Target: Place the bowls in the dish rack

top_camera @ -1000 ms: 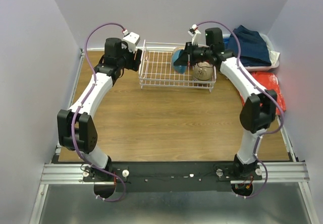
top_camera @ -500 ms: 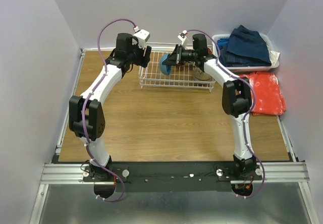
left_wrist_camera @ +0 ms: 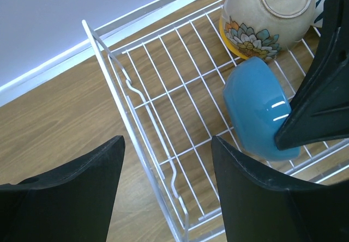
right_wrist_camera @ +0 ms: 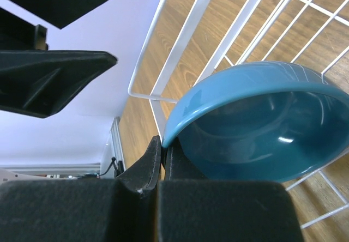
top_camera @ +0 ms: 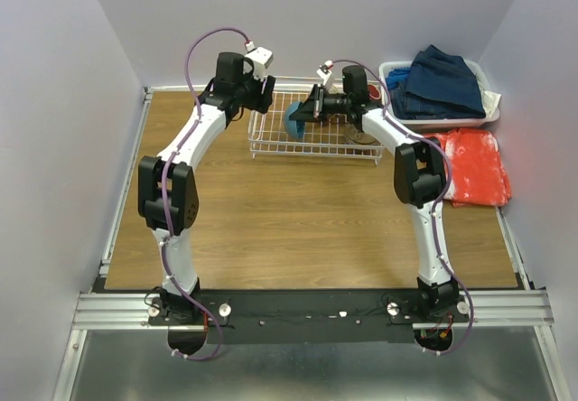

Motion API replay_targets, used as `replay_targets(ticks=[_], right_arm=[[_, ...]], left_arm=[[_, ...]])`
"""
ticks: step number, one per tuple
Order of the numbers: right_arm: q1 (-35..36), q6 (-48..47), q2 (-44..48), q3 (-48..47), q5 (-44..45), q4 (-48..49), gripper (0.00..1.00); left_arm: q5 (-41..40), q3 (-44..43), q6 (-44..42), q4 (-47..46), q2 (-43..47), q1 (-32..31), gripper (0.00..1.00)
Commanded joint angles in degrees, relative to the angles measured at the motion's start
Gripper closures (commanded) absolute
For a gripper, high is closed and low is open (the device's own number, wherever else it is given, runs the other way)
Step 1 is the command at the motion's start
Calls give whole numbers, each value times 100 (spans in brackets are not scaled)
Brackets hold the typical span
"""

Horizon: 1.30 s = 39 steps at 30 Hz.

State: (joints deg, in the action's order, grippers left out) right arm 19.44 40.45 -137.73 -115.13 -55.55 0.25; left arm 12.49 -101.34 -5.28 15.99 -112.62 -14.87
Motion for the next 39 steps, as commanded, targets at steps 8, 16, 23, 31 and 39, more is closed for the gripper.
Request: replay_targets(ticks=[8, 16, 23, 31, 39], right_arm=[[-28, -468, 89, 518, -122, -702, 89], [-28, -476, 18, 527, -176, -868, 83], [-160, -705, 273, 790, 378, -1422, 64], [-327, -889, 501, 685, 528, -1616, 62], [-459, -986, 827, 1150, 668, -1677, 59]], left_arm=[[139, -211, 159, -8, -401, -218, 26], [192, -228, 62, 141, -454, -270, 26], [192, -413, 62, 291, -682, -297, 27], [315, -633, 123, 265, -955, -349, 27], [526, -905, 273, 141, -1210, -560, 28]])
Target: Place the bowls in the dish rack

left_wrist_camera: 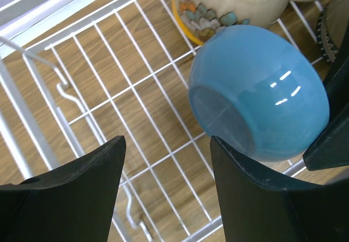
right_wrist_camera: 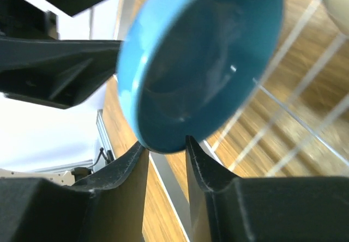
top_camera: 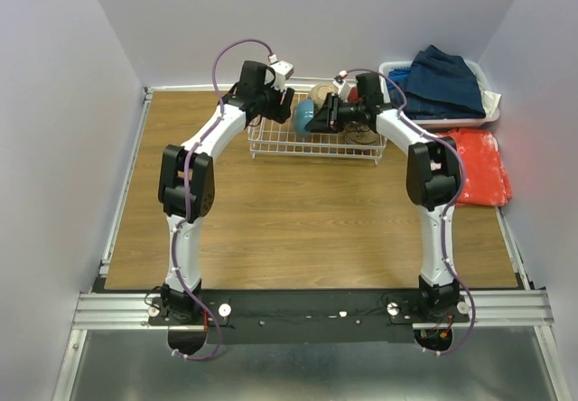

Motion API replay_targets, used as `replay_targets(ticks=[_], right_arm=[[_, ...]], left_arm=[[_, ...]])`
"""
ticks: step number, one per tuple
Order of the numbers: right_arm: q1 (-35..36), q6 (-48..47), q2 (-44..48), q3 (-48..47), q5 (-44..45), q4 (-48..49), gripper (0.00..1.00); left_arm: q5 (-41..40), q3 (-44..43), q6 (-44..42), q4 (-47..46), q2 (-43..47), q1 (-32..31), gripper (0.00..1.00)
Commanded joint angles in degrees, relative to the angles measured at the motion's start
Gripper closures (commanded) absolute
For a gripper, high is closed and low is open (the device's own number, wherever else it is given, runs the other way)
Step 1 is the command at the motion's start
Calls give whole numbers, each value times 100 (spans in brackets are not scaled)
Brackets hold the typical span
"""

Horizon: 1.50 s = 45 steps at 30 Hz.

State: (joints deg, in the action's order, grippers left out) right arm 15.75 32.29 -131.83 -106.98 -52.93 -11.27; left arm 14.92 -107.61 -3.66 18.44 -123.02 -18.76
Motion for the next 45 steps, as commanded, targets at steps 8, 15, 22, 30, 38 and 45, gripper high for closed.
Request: replay_targets(ticks=[8, 15, 22, 30, 38, 45], right_arm=[[-195, -741, 649, 248, 854, -1193, 48], [-204, -900, 1142, 458, 925, -1370, 47], [-212, -1014, 1274, 547, 1003, -1220, 47], [-309, -1076, 1212, 309, 1074, -1106, 47], [-344, -1208, 1020, 143, 1461, -816, 48], [-344, -988, 230, -639, 1521, -675, 47]], left_arm=[[292, -462, 217, -174, -398, -286, 28], [99, -480, 190, -279, -416, -286, 28], [-15, -717, 190, -385, -547, -286, 28], [-411, -1033, 147, -718, -697, -268, 20], [-208, -1095, 340, -1501, -828, -154, 23], [-797, -1622, 577, -1588, -1320, -145, 23]])
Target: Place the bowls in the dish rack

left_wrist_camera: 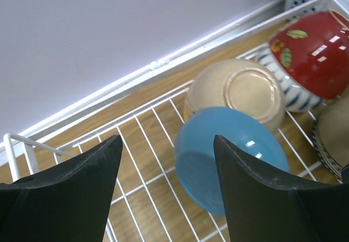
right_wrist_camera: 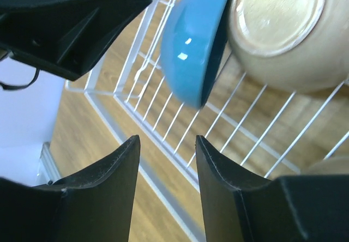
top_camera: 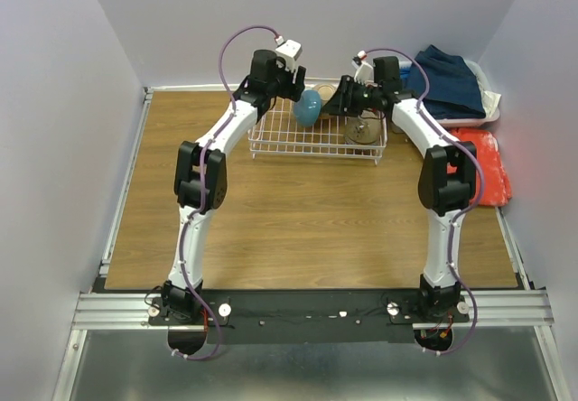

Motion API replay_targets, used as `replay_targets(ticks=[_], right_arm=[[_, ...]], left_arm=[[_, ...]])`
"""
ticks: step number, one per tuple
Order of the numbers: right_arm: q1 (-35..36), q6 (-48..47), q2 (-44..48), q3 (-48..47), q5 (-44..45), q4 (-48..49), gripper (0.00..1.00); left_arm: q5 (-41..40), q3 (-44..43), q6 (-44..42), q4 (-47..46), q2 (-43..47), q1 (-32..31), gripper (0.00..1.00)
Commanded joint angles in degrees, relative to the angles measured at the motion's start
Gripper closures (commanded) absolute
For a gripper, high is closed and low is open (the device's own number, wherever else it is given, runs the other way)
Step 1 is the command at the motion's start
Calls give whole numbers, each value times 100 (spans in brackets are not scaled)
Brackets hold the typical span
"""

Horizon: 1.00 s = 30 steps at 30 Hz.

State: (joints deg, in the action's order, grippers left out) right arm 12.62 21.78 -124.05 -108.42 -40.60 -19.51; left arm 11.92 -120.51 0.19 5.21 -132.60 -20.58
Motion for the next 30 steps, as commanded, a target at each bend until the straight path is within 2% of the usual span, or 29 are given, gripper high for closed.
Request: replay_targets(ticks=[1, 5, 13, 23, 30], right_arm=[[-23, 54, -628, -678, 298, 123, 47], [-14, 142, -936, -961, 281, 202, 46], [82, 440, -1192, -1041, -219, 684, 46], [311, 670, -1174, -672, -870, 1002, 75], [329, 819, -788, 38, -888, 931, 77]], left_arm=[[-698, -333, 201, -319, -424, 36, 23], [-955, -386, 166, -433, -609, 36, 23], [-788, -254, 140, -398, -662, 28, 22], [-647, 115, 113, -275, -417, 36, 23], [-603, 563, 131, -249, -100, 36, 23]])
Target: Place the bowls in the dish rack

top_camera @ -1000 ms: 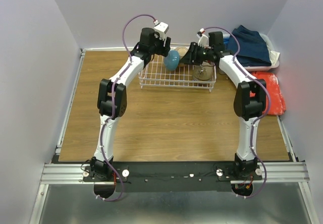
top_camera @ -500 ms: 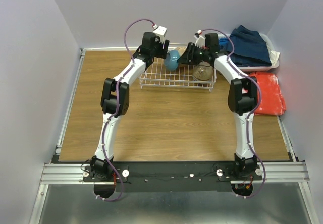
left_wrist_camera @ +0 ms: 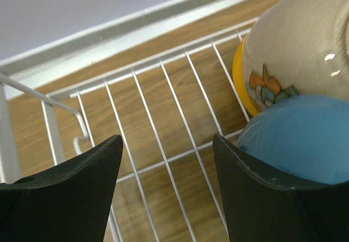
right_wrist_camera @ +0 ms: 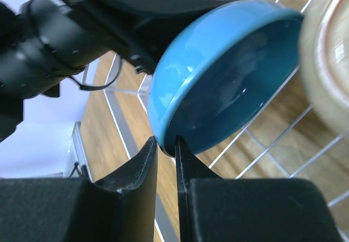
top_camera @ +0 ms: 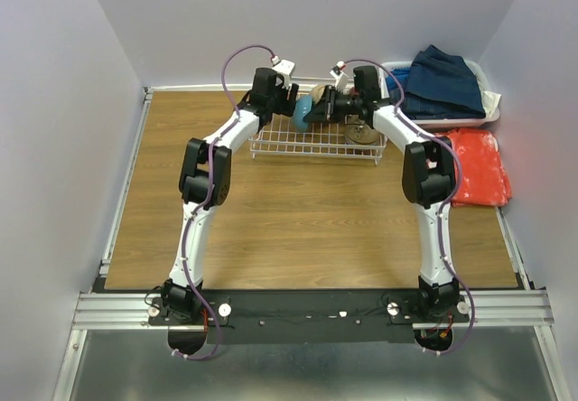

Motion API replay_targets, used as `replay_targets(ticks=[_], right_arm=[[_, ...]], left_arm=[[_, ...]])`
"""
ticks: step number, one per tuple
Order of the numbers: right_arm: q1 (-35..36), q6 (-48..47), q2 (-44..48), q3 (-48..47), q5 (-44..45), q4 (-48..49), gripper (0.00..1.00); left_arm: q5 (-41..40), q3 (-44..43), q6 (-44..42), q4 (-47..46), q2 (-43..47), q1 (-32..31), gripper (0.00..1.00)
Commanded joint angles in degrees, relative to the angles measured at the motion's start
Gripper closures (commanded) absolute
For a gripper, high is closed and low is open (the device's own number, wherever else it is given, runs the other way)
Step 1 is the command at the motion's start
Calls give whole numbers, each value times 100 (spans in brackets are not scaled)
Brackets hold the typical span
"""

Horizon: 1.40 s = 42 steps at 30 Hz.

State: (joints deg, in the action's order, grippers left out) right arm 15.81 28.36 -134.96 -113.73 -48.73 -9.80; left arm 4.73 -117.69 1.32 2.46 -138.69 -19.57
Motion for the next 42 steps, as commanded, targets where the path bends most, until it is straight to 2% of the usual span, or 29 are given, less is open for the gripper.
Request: replay_targets(ticks=[1, 7, 15, 16, 20, 24, 28, 31, 34, 37, 40, 41, 42], right_arm=[[18, 292, 425, 702, -136, -4, 77], [18, 811, 690, 1634, -724, 706, 78], [9, 812, 479, 1319, -823, 489, 77], [1, 698, 505, 1310, -605, 218, 75], [-43, 162, 698, 1100, -173, -582, 55], [-87, -462, 1111, 905, 346, -1541, 45], [-113, -1059, 1366, 870, 583, -2742, 43], [-149, -1402, 1665, 1063, 706, -3201, 43], [-166, -1684, 1902, 1178, 811, -3606, 43], [-166, -1912, 2227, 1397, 926, -3529, 43], [-193, -2036, 2647, 1441, 1400, -3075, 36], [-201, -2141, 2780, 1485, 1889, -2889, 3], [-201, -2194, 2904, 1607, 2163, -2678, 0]], left_arm=[[116, 342, 26, 18, 614, -73, 23], [89, 721, 87, -114, 940, -82, 23], [45, 756, -9, -35, 1134, -117, 23], [45, 756, -27, -26, 1143, -117, 23], [37, 765, -36, -9, 1152, -126, 23], [54, 756, -27, -17, 1187, -126, 23], [63, 712, -27, -26, 1195, -126, 23], [63, 712, -18, -26, 1213, -126, 23], [37, 791, 8, -17, 1327, -126, 23], [10, 888, 0, 26, 1554, -126, 23], [10, 966, -106, 237, 1975, -117, 23], [-59, 1019, -245, 290, 2126, -117, 21], [-130, 1072, -325, 412, 2284, -100, 20]])
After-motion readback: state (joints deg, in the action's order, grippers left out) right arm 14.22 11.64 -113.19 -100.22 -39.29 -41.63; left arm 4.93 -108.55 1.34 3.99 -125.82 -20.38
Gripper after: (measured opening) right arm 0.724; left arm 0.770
